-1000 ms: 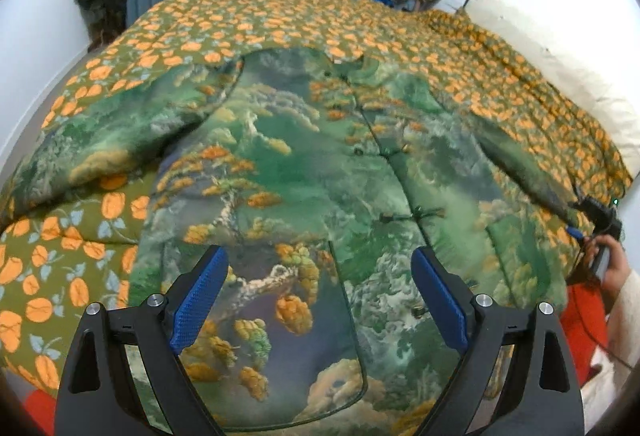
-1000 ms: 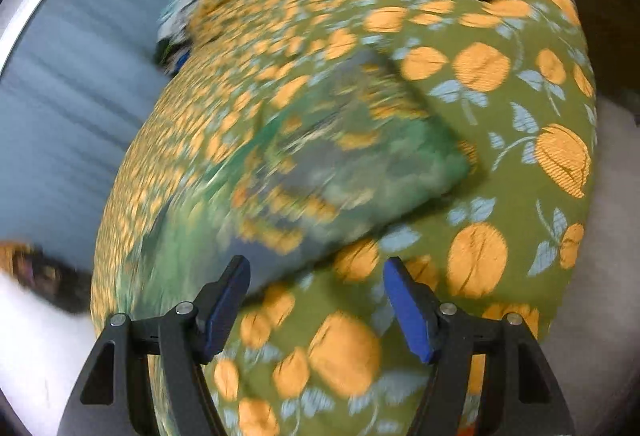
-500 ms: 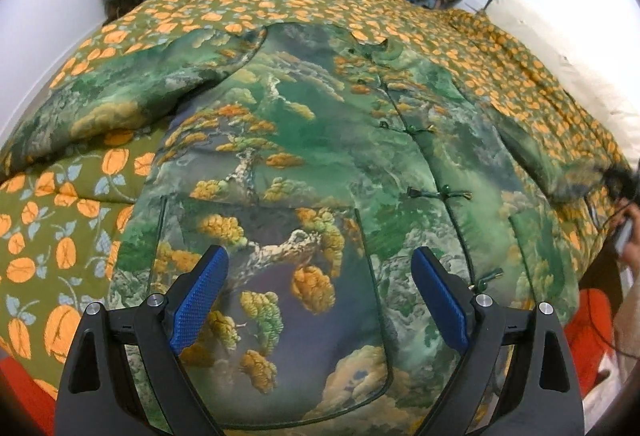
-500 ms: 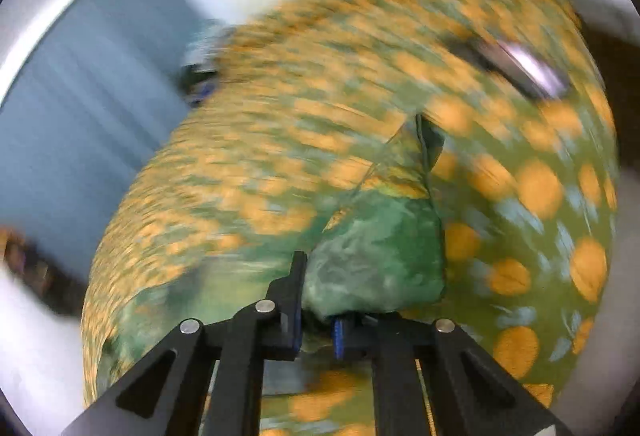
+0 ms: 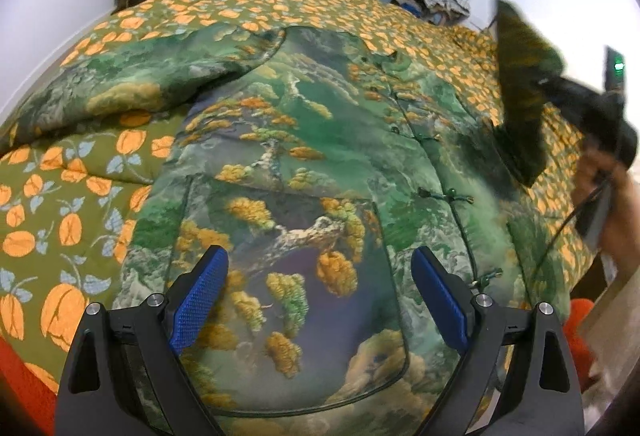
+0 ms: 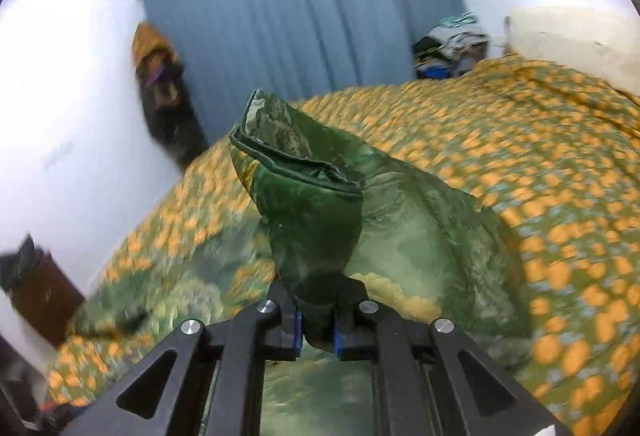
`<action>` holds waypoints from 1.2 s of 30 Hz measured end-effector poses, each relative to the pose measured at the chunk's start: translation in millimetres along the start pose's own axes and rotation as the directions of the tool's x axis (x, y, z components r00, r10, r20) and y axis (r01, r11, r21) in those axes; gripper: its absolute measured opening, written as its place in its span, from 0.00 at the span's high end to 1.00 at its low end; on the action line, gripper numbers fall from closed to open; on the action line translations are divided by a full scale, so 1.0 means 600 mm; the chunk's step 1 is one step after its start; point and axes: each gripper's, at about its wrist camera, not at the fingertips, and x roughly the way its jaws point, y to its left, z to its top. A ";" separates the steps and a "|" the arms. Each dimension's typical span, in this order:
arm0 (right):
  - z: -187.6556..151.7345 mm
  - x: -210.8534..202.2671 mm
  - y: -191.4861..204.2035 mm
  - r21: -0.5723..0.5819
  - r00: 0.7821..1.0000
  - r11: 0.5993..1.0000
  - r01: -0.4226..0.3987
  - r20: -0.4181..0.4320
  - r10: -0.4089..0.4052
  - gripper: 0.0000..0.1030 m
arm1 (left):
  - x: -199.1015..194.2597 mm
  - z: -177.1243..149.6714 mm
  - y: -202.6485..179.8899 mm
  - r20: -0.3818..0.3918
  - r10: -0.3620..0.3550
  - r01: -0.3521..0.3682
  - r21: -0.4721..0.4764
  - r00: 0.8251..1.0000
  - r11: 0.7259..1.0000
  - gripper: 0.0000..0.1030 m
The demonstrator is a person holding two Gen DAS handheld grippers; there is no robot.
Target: Fold large clothes
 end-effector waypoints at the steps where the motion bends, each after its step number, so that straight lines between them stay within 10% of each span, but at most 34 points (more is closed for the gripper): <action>1: -0.017 0.022 0.016 -0.017 1.000 1.000 -0.001 -0.023 0.000 0.90 | 0.001 -0.001 0.003 -0.001 0.001 -0.001 -0.004 1.000 1.000 0.09; 20: -0.146 0.096 0.041 -0.122 0.978 0.992 -0.022 -0.209 -0.004 0.86 | 0.024 -0.005 -0.004 -0.033 0.026 -0.025 0.009 0.999 1.000 0.09; 23: -0.156 0.111 0.043 -0.078 0.956 0.992 -0.104 -0.283 0.078 0.46 | 0.020 -0.002 -0.006 -0.040 0.023 -0.023 0.005 0.999 1.000 0.09; 29: -0.168 0.045 0.034 -0.045 0.935 0.979 -0.198 -0.308 0.175 0.42 | 0.007 0.062 -0.041 -0.036 -0.143 0.143 0.004 0.989 0.990 0.09; 32: -0.169 0.001 0.009 -0.009 0.943 0.981 -0.192 -0.278 0.182 0.42 | 0.061 0.131 -0.091 -0.145 -0.313 0.316 0.004 0.939 0.949 0.09; 36: -0.167 -0.043 -0.020 0.037 0.952 0.981 -0.188 -0.238 0.191 0.42 | 0.172 0.191 -0.144 -0.222 -0.303 0.312 0.002 0.927 0.950 0.16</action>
